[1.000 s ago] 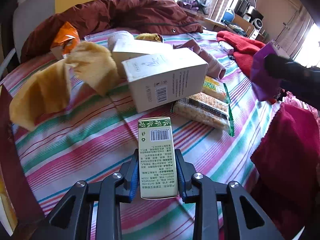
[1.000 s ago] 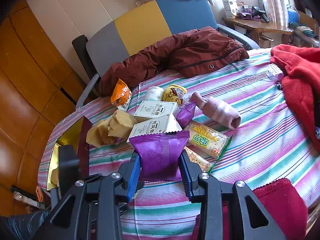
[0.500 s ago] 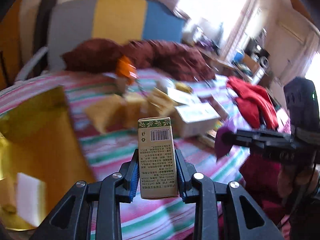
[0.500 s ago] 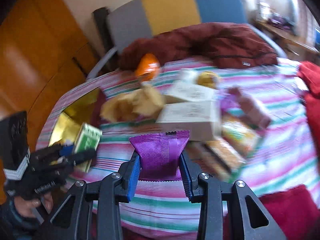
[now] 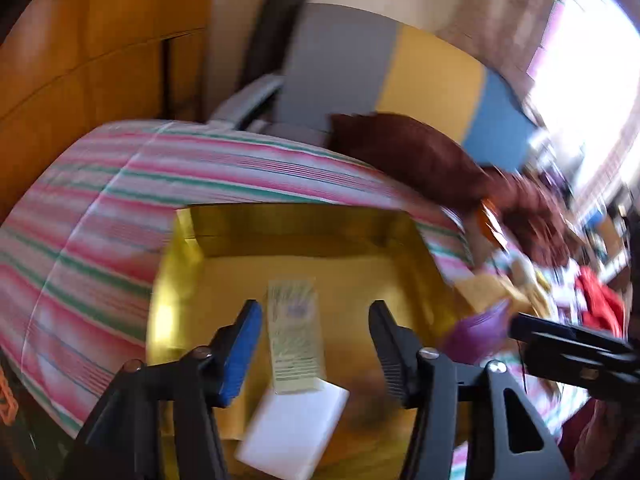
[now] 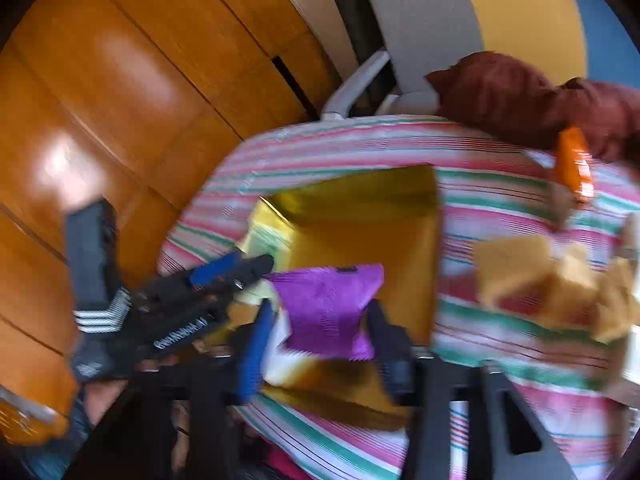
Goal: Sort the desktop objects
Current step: 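Drop the packet and green box into the gold tray with both grippers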
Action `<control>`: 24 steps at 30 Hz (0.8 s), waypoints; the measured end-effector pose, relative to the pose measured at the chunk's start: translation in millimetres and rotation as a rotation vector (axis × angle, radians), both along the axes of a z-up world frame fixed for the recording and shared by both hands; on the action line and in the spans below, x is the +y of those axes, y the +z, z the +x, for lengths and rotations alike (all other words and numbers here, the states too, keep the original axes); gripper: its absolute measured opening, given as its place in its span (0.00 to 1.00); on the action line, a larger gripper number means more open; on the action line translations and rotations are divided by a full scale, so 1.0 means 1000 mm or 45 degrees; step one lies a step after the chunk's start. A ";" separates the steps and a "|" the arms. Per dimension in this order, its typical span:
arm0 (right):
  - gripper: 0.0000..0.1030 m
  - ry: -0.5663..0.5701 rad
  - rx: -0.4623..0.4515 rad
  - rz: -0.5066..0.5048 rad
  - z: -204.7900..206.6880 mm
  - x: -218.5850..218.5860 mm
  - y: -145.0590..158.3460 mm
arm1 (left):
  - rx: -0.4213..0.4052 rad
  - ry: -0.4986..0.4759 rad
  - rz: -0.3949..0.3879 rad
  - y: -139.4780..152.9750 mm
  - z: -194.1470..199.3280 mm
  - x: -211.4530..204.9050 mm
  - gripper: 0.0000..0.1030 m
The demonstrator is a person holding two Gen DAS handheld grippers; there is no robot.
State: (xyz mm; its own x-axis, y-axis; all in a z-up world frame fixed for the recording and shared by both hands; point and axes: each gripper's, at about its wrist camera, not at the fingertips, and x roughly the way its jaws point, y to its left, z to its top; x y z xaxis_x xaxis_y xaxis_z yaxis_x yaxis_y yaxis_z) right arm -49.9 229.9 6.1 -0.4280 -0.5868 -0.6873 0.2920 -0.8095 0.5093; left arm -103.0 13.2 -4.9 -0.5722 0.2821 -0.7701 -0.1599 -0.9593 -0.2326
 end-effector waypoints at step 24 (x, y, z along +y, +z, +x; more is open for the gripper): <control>0.98 -0.121 0.376 0.500 0.064 -0.029 -0.023 | -0.075 0.058 0.120 -0.037 0.058 -0.024 0.66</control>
State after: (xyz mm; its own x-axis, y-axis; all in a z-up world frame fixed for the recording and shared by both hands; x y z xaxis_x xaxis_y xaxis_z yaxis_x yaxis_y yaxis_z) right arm 14.6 201.1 -16.4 -0.6767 -0.2568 -0.6900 0.2932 -0.9537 0.0673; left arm -45.2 -10.7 -41.4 -0.5404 0.3297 -0.7741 -0.1002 -0.9387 -0.3299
